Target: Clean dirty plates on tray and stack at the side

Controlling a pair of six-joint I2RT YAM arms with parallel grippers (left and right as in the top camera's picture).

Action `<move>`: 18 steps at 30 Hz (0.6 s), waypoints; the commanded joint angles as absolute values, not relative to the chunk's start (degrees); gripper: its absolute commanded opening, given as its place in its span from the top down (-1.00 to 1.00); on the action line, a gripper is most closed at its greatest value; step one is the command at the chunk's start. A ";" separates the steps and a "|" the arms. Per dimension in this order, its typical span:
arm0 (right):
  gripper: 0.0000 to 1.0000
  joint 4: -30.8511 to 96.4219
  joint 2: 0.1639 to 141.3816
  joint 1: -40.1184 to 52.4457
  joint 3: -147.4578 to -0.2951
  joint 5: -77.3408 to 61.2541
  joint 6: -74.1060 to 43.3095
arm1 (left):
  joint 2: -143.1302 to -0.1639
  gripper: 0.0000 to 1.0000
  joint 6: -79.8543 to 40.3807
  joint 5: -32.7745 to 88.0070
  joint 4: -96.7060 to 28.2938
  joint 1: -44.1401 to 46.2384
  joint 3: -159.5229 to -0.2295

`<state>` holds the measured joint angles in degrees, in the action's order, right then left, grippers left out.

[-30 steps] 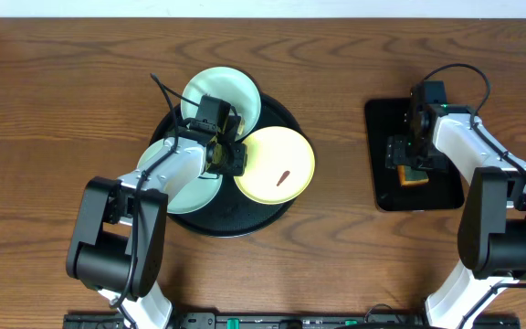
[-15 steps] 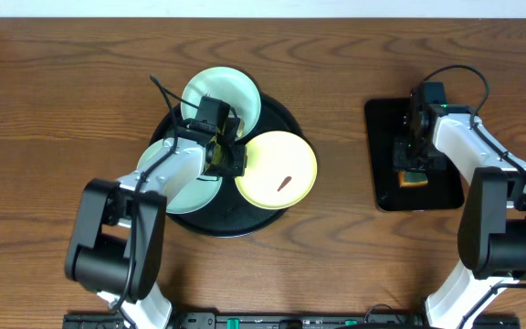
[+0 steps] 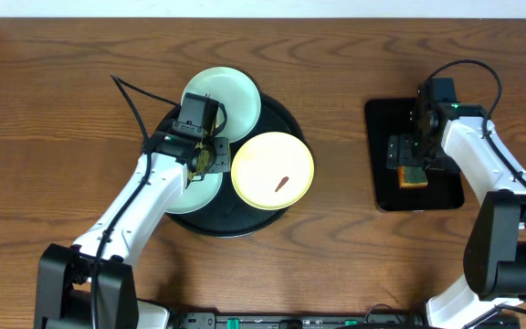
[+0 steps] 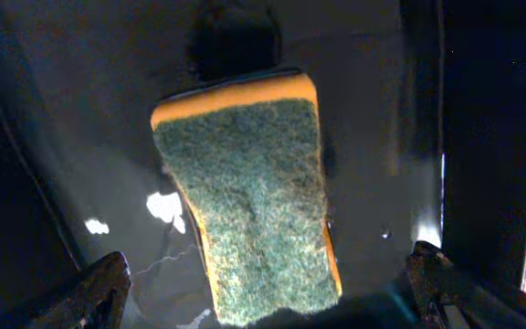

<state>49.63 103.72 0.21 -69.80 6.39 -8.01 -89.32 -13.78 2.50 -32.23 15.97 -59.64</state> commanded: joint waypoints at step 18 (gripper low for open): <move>-0.88 46.02 105.23 0.03 -66.59 6.63 -7.84 | -104.16 0.22 -4.71 17.58 -21.71 16.12 -59.46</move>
